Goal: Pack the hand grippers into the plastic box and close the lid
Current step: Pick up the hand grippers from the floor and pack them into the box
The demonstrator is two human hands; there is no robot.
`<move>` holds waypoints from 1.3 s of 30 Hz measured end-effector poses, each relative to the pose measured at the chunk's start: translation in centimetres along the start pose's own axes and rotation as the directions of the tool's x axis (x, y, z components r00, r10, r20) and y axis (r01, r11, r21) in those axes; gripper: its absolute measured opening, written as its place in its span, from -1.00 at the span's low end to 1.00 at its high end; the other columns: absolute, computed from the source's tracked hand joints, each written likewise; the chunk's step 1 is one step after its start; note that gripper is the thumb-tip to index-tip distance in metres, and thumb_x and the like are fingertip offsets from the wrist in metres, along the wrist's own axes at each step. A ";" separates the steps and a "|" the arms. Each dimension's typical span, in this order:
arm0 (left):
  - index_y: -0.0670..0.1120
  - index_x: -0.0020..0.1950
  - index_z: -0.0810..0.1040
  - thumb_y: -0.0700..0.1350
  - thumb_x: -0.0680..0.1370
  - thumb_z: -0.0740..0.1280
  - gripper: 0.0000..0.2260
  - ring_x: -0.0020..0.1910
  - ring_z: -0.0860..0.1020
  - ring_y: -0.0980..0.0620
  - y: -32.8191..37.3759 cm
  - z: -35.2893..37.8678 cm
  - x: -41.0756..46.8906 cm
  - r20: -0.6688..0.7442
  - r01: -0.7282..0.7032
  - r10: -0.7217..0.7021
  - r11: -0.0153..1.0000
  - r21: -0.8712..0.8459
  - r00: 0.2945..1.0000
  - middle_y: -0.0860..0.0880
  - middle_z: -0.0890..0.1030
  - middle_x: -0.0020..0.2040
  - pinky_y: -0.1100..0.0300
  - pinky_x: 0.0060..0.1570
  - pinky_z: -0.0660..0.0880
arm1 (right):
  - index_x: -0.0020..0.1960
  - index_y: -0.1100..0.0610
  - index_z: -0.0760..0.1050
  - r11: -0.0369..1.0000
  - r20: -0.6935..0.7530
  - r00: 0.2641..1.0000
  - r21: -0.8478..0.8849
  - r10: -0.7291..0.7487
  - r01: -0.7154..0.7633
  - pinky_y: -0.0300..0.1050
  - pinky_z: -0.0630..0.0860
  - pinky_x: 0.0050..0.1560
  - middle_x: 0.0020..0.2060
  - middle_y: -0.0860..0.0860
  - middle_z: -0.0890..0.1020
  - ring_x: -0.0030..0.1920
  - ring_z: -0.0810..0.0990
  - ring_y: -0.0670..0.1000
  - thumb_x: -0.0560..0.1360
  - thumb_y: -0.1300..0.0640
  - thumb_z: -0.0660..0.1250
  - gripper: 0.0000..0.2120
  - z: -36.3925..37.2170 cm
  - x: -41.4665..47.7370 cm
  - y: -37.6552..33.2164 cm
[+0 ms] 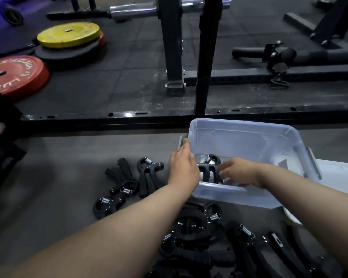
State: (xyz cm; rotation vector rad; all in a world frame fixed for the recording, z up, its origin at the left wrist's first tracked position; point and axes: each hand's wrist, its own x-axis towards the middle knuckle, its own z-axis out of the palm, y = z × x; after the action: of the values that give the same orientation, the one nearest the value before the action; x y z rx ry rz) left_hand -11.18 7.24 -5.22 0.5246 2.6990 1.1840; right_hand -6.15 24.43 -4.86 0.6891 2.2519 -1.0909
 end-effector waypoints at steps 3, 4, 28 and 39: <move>-0.14 0.55 0.14 -0.18 0.65 0.04 -0.55 0.40 0.29 -0.06 0.1 0.2 -0.1 -0.006 0.014 -0.014 1.000 -0.012 1.000 -0.12 0.38 0.44 0.11 0.43 0.14 | 0.07 0.02 0.63 0.973 -0.024 0.997 -0.224 -0.067 0.060 -0.08 0.54 0.06 -0.01 0.01 0.68 0.01 0.63 0.01 0.55 0.09 0.31 -0.84 -0.5 -1.7 0.9; -0.13 0.55 0.17 -0.17 0.65 0.05 -0.56 0.37 0.33 -0.09 0.1 0.2 -0.1 -0.008 0.020 -0.020 1.000 -0.002 1.000 -0.13 0.42 0.41 0.08 0.40 0.19 | 0.06 0.04 0.63 0.961 -0.049 0.995 -0.268 -0.089 0.073 -0.07 0.51 0.11 -0.01 0.01 0.68 0.02 0.61 0.01 0.55 0.07 0.31 -0.84 -0.7 -2.3 1.1; -0.14 0.58 0.02 -0.30 0.58 0.09 -0.44 0.55 0.02 -0.15 0.6 -0.7 0.5 0.120 -0.010 -0.017 0.975 0.222 0.993 -0.16 0.13 0.56 0.14 0.50 0.00 | 0.29 0.19 0.36 0.685 -0.072 0.964 -0.717 -0.257 0.129 0.09 0.39 0.24 0.22 0.19 0.38 0.24 0.40 0.25 0.54 0.08 0.22 -0.65 12.4 -6.7 8.6; -0.14 0.58 0.04 -0.27 0.60 0.06 -0.47 0.54 0.03 -0.12 0.0 -0.3 0.8 0.083 -0.045 0.031 0.984 0.171 0.996 -0.13 0.14 0.56 0.13 0.49 -0.03 | 0.57 0.11 -0.03 0.298 0.215 0.879 -0.884 -0.425 0.360 0.18 0.29 0.31 0.38 0.23 0.29 0.30 0.37 0.25 0.48 -0.07 0.35 -0.17 17.7 -7.8 3.2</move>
State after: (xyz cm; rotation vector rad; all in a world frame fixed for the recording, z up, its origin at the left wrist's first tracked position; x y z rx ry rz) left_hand -11.98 7.30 -5.01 0.6353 2.7484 0.9205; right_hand 5.87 10.09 -10.76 -0.3613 2.6434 0.1853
